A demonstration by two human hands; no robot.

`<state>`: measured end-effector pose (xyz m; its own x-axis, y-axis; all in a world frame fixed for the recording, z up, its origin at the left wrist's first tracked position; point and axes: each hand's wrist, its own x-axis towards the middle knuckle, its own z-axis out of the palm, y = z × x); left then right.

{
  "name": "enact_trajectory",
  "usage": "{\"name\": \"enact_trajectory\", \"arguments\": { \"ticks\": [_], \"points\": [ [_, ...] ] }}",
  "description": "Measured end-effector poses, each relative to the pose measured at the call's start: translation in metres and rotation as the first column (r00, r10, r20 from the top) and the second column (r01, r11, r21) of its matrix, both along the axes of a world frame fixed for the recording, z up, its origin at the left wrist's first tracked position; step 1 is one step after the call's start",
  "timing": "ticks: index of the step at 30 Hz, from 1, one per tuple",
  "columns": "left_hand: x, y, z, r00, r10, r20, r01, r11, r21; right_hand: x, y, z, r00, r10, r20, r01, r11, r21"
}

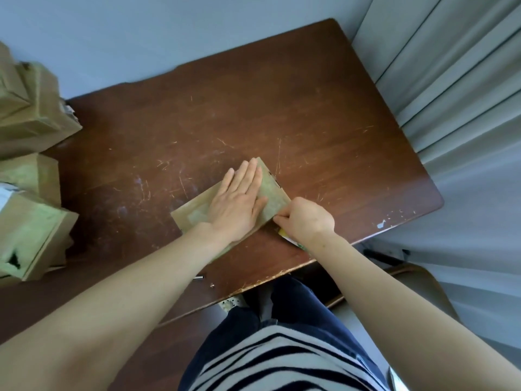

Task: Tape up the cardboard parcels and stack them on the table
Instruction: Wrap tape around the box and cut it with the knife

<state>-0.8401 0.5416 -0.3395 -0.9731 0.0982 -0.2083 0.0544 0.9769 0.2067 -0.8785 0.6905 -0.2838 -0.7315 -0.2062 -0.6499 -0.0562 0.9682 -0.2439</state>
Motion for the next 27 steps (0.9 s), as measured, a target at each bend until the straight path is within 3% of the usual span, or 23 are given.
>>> {"name": "enact_trajectory", "arguments": {
  "ticks": [2, 5, 7, 9, 11, 13, 15, 16, 18, 20, 22, 25, 27],
  "points": [
    [0.014, 0.002, -0.002, 0.989, -0.149, 0.007, 0.149, 0.989, 0.02, -0.002, 0.0, 0.0, 1.0, 0.004, -0.001, -0.004, 1.0, -0.004],
    [0.016, -0.002, -0.002, 0.968, -0.238, 0.086, 0.242, 0.97, -0.038, -0.001, -0.002, 0.001, 1.0, -0.003, -0.003, 0.003, 1.0, -0.003],
    [0.015, -0.002, 0.0, 0.974, -0.187, 0.13, 0.199, 0.976, -0.087, -0.001, -0.002, 0.001, 1.0, 0.001, -0.004, -0.001, 1.0, -0.004],
    [0.016, 0.002, 0.002, 0.991, -0.033, 0.131, 0.049, 0.992, -0.118, -0.003, 0.001, 0.001, 1.0, -0.005, 0.023, 0.006, 1.0, -0.015],
    [0.017, 0.006, 0.005, 0.985, 0.087, 0.147, -0.066, 0.988, -0.142, -0.004, 0.005, 0.004, 0.996, -0.037, 0.081, 0.043, 0.997, -0.071],
    [0.012, 0.006, 0.013, 0.983, 0.104, 0.154, -0.083, 0.988, -0.132, -0.004, 0.01, 0.012, 0.989, -0.051, 0.136, 0.073, 0.984, -0.161],
    [0.001, -0.003, 0.025, 0.967, 0.076, 0.241, -0.07, 0.997, -0.032, -0.005, 0.017, 0.028, 0.987, -0.057, 0.153, 0.095, 0.963, -0.251],
    [-0.004, -0.01, 0.033, 0.94, 0.049, 0.337, -0.086, 0.992, 0.095, -0.005, 0.021, 0.039, 0.986, -0.062, 0.152, 0.105, 0.95, -0.294],
    [-0.01, -0.028, 0.051, 0.826, -0.042, 0.562, -0.246, 0.87, 0.428, -0.007, 0.027, 0.061, 0.988, -0.047, 0.145, 0.103, 0.909, -0.404],
    [-0.012, -0.042, 0.066, 0.738, -0.127, 0.663, -0.355, 0.762, 0.541, -0.01, 0.026, 0.075, 0.99, -0.032, 0.138, 0.099, 0.853, -0.513],
    [-0.012, -0.048, 0.074, 0.755, -0.098, 0.648, -0.341, 0.786, 0.516, -0.011, 0.015, 0.081, 0.986, -0.039, 0.163, 0.128, 0.802, -0.584],
    [-0.005, -0.038, 0.08, 0.862, 0.028, 0.506, -0.299, 0.834, 0.464, -0.012, -0.007, 0.084, 0.988, -0.072, 0.136, 0.142, 0.767, -0.625],
    [0.005, -0.022, 0.081, 0.932, 0.133, 0.337, -0.233, 0.933, 0.274, -0.015, -0.018, 0.084, 0.993, -0.084, 0.078, 0.114, 0.767, -0.631]
  ]
}}
